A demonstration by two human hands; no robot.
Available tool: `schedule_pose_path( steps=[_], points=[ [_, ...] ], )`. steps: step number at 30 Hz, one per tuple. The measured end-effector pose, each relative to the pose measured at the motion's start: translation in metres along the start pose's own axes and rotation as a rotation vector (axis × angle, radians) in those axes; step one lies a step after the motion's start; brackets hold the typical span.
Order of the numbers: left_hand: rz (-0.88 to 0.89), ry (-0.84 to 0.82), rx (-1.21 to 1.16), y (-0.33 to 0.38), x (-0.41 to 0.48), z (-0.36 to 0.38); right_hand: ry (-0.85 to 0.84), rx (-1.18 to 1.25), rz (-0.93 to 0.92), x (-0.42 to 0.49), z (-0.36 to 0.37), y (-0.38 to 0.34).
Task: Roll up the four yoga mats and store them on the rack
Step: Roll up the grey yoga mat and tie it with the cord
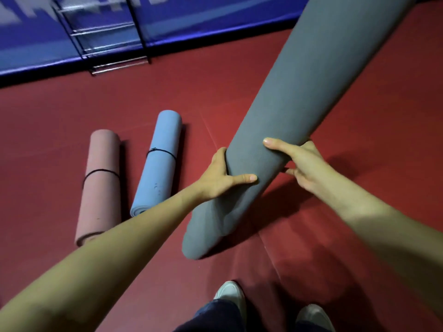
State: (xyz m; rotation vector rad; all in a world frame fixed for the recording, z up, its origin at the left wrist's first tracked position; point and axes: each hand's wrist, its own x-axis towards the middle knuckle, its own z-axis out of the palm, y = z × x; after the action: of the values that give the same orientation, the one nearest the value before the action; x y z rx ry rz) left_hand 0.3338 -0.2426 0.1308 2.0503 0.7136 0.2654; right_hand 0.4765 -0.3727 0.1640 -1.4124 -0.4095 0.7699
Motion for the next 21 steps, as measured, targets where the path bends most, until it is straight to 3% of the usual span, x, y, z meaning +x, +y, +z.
schedule_pose_path(
  steps=[7, 11, 21],
  points=[
    [-0.046, 0.046, -0.297, 0.030, -0.040, -0.019, -0.034, -0.328, -0.158, -0.015, 0.032, -0.063],
    [-0.071, -0.012, -0.487, 0.047, -0.054, -0.024, -0.101, -0.513, -0.178, -0.031, 0.038, -0.071],
    [0.001, 0.055, -0.713, 0.101, -0.066, -0.077, -0.248, -0.501, -0.056, -0.059, 0.044, -0.108]
  ],
)
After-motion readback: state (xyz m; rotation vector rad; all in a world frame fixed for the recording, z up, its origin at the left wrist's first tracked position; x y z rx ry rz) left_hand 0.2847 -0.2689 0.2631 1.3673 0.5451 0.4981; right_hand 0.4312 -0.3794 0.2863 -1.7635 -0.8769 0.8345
